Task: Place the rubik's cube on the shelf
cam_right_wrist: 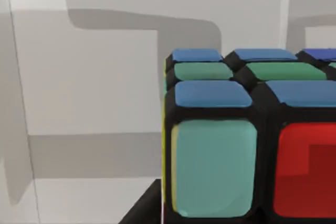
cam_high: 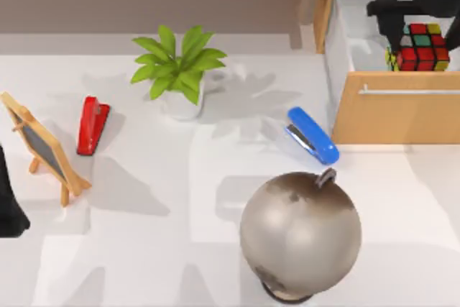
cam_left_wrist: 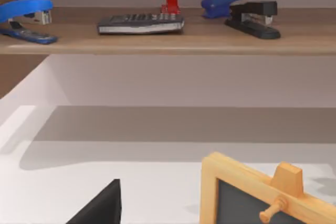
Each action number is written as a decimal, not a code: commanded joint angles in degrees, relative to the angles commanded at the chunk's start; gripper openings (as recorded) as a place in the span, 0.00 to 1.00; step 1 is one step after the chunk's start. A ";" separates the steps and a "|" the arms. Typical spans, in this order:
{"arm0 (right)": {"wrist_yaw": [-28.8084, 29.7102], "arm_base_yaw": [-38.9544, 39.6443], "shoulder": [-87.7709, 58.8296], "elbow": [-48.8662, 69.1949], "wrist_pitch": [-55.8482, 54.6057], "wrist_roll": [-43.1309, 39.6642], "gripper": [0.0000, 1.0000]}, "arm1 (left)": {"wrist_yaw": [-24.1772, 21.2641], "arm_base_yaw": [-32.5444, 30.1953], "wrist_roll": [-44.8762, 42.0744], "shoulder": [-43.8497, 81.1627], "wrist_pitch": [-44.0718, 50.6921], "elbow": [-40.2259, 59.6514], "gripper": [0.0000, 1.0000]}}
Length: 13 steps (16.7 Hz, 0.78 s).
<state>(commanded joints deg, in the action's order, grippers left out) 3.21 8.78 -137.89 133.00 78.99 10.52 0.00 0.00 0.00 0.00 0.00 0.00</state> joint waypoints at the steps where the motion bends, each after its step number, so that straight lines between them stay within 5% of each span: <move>1: 0.89 0.67 1.88 -1.37 -0.58 -0.03 0.00 | 0.00 0.00 0.00 0.00 0.00 0.00 1.00; 7: 7.84 9.73 15.66 -11.84 -11.04 -0.45 0.00 | 0.00 0.00 0.00 0.00 0.00 0.00 1.00; 13: 15.86 23.85 22.97 -25.92 -32.79 -1.99 0.00 | 0.00 0.00 0.00 0.00 0.00 0.00 1.00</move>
<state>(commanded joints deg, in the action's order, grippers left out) 19.06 32.63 -114.92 107.07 46.20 8.53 0.00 0.00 0.00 0.00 0.00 0.00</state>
